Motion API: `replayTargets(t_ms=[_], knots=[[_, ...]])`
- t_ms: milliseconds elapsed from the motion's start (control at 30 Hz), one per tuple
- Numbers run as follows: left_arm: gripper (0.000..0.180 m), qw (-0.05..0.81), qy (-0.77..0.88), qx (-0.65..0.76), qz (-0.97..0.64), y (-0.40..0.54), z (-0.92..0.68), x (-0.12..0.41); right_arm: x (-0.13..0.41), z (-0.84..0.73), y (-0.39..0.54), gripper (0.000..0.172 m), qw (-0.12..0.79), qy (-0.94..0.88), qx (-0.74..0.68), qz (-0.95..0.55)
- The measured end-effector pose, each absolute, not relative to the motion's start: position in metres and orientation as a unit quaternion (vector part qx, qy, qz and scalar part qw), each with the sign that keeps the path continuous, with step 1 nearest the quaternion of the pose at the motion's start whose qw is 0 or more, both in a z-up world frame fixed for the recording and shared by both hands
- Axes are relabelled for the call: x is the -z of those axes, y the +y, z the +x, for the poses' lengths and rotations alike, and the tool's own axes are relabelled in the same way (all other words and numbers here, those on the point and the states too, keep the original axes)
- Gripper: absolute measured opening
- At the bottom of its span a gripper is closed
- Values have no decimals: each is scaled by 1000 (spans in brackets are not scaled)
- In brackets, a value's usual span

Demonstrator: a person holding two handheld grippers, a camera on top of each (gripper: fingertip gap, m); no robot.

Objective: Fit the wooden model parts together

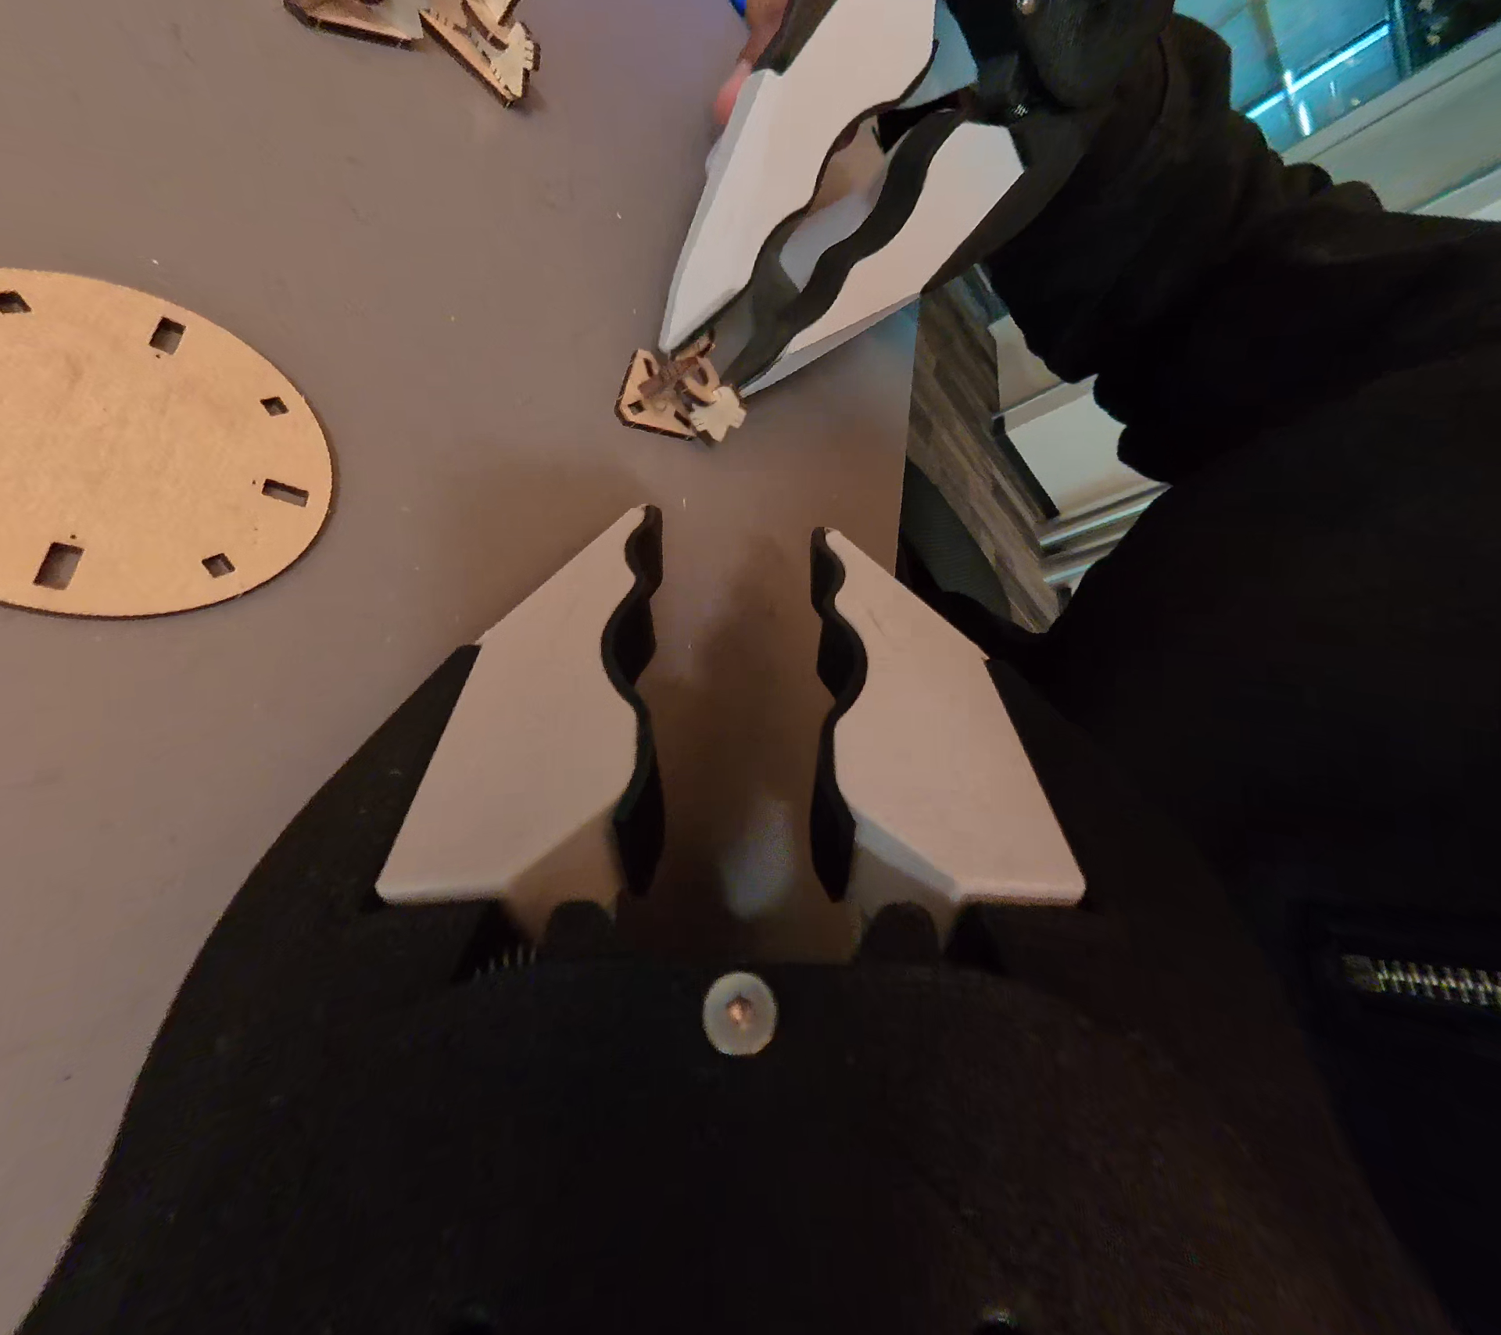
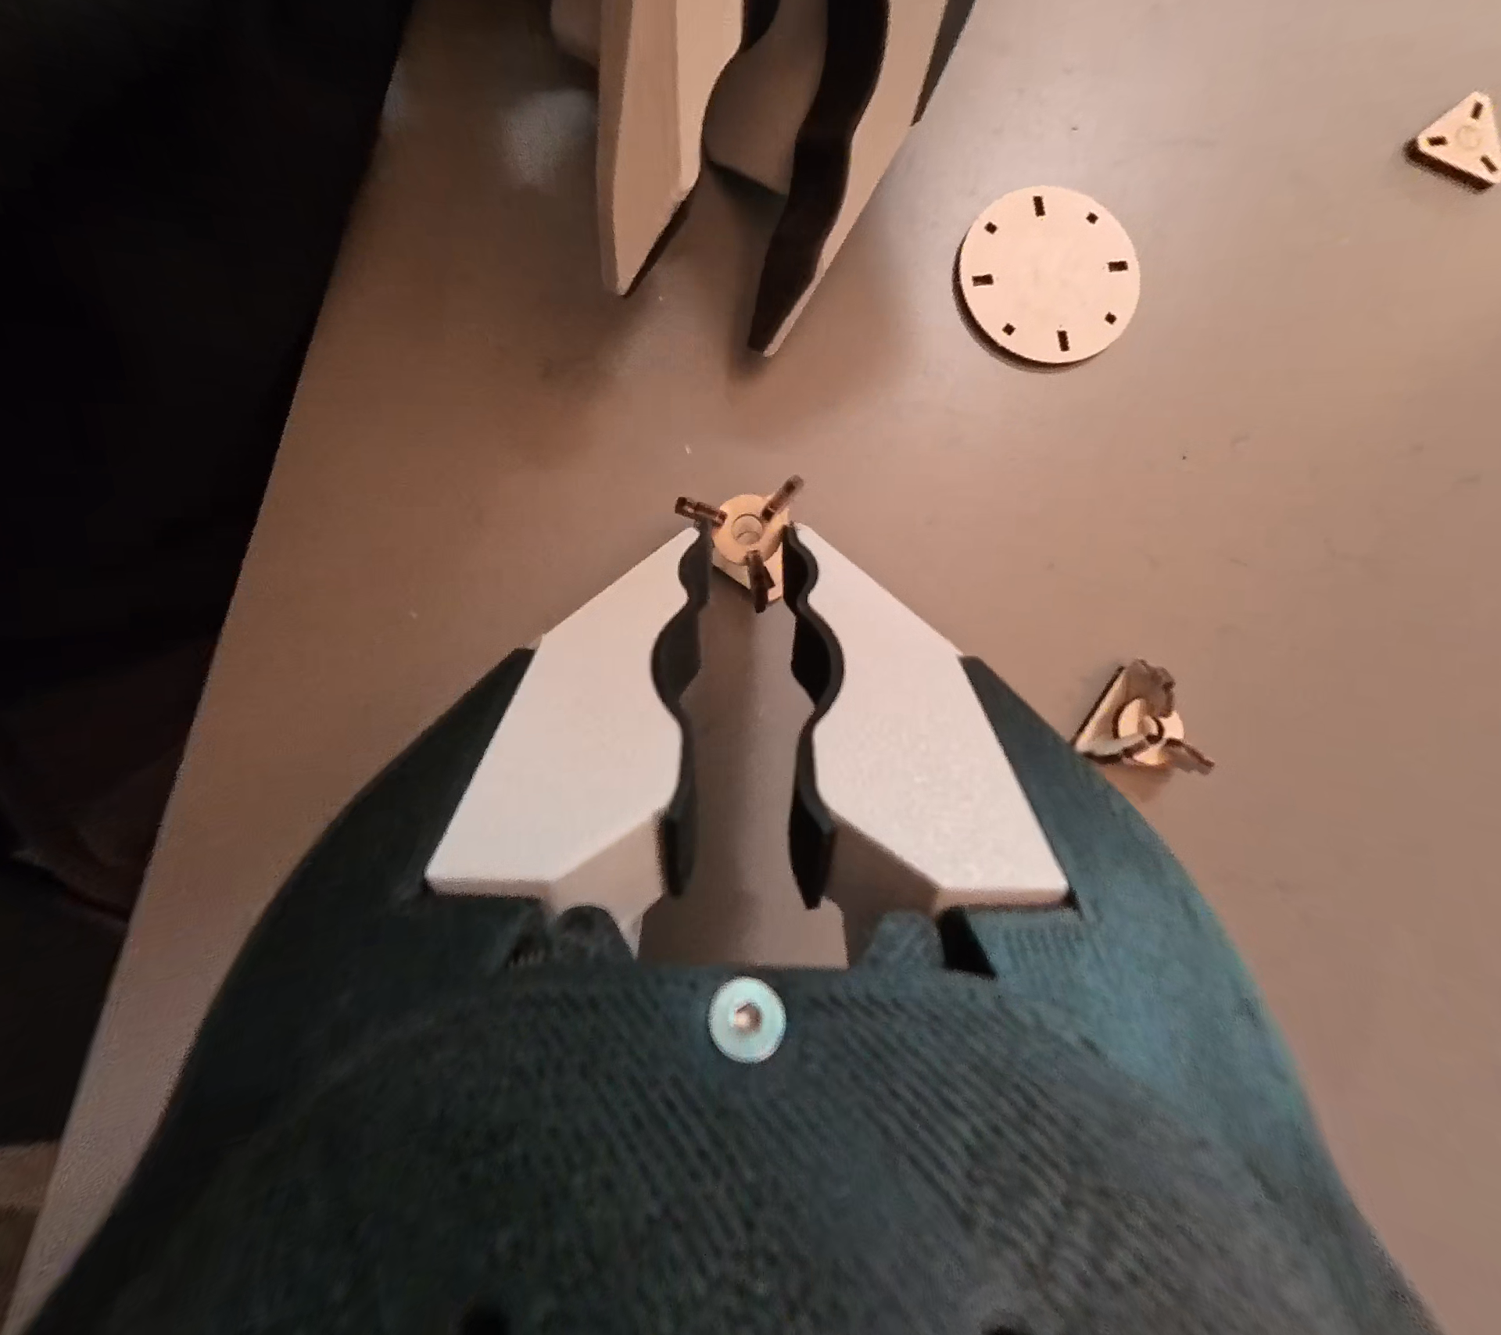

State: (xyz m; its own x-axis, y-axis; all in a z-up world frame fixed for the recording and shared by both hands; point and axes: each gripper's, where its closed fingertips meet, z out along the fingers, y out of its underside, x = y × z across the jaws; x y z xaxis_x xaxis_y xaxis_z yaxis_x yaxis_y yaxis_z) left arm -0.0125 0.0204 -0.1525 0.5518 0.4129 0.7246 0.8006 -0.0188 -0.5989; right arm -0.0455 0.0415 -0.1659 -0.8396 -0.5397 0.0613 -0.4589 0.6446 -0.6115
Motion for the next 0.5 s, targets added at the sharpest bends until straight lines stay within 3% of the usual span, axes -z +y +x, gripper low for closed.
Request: replayTargets(t_ms=[500], knots=[[36, 518, -481, 95, -701, 21, -22, 161, 166, -48, 41, 15, 100, 865, 301, -389]])
